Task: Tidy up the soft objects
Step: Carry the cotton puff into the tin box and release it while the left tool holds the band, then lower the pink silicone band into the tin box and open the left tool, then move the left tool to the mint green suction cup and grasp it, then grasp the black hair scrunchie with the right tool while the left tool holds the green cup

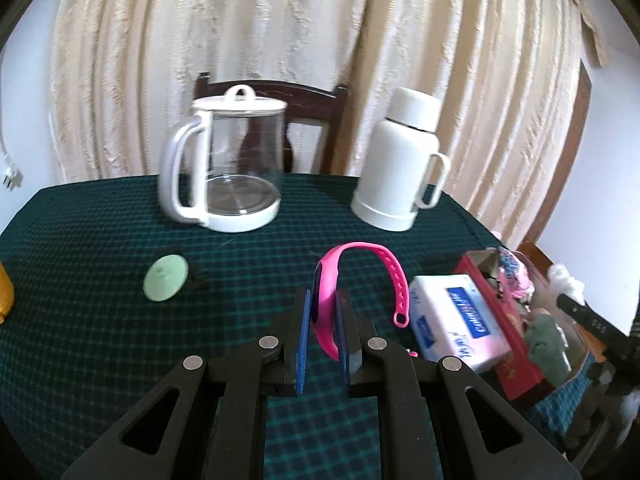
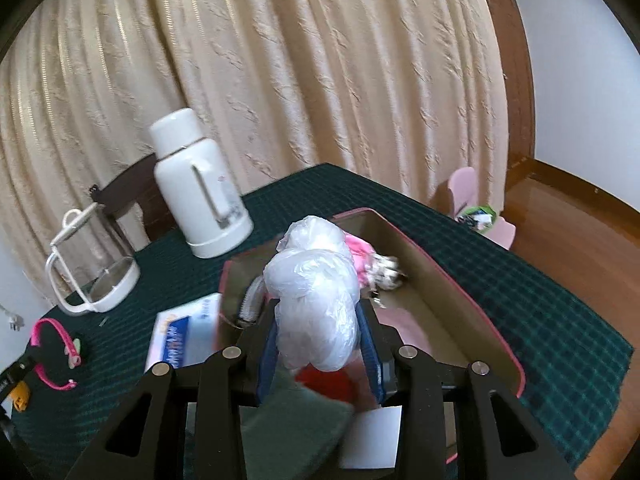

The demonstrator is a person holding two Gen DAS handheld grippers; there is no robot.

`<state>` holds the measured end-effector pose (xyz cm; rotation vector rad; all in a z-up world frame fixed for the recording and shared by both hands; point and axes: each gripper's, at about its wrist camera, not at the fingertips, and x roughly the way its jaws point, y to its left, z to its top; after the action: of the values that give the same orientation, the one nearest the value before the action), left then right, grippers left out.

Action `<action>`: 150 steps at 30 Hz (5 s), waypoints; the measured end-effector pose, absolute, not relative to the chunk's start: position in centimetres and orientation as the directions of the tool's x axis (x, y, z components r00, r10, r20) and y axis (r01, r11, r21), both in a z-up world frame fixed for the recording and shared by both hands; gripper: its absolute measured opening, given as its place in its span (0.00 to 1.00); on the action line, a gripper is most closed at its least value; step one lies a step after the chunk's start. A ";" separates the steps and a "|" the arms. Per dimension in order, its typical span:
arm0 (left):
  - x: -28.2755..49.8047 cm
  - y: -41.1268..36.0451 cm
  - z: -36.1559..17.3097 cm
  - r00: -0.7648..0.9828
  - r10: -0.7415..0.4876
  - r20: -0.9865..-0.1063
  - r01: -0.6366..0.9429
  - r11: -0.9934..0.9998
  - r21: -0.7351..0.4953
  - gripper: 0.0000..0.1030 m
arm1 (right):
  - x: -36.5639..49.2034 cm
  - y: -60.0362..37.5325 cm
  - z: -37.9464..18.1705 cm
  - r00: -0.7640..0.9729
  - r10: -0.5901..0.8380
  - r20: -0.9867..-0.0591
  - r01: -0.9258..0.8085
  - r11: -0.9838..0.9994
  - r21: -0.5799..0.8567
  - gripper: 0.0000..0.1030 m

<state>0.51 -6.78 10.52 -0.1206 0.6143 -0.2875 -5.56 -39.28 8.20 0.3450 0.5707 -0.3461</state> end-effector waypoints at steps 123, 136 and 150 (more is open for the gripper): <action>14.2 4.0 1.1 0.716 -0.144 -0.683 0.034 0.984 -0.172 0.18 | 3.5 -18.2 5.6 0.712 0.176 -0.680 -0.105 0.984 0.145 0.73; 12.3 5.1 3.6 0.747 -0.193 -0.636 0.047 0.970 -0.239 0.15 | 4.1 -18.5 4.7 0.677 0.188 -0.712 -0.080 0.980 0.184 0.73; 9.6 7.7 7.2 0.819 -0.158 -0.552 0.001 0.962 -0.274 0.15 | 7.0 -16.8 4.6 0.599 0.242 -0.763 -0.115 0.969 0.218 0.73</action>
<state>9.55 7.67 7.17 -0.2679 0.6076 -0.0861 6.96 -16.82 4.64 0.1516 0.9053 0.2080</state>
